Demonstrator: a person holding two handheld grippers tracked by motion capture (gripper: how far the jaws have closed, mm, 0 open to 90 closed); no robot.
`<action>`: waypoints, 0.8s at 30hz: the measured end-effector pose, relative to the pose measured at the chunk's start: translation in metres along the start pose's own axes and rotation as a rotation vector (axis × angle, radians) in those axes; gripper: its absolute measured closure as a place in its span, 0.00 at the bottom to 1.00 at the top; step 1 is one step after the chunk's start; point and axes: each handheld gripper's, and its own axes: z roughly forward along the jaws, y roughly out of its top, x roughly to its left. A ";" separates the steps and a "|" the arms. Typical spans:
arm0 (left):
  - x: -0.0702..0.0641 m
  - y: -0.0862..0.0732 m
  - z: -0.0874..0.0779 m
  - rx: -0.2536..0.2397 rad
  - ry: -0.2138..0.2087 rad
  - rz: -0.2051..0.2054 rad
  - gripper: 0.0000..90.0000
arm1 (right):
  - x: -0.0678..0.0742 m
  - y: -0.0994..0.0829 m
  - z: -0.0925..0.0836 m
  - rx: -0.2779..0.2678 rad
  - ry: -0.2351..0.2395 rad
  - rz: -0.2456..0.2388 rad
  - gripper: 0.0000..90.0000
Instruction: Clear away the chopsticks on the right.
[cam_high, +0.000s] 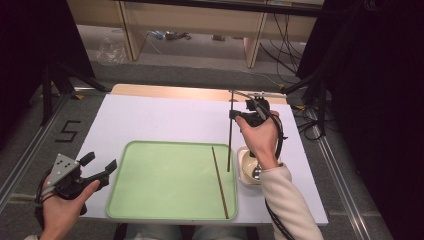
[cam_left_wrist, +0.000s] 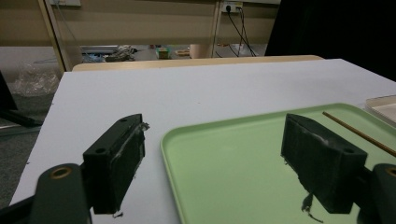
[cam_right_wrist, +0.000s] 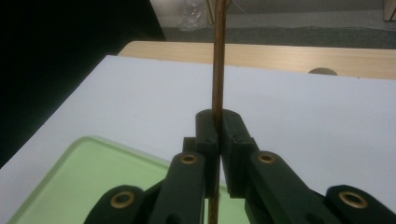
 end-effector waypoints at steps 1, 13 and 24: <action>0.000 0.000 0.000 0.001 0.000 -0.001 0.23 | 0.000 0.000 0.000 0.004 0.001 0.000 0.97; 0.000 0.000 0.000 0.006 0.000 0.003 0.23 | 0.002 -0.002 0.002 0.098 -0.022 0.037 0.97; 0.000 0.000 0.000 0.010 0.000 0.005 0.24 | 0.002 -0.003 0.005 0.143 -0.028 0.034 0.97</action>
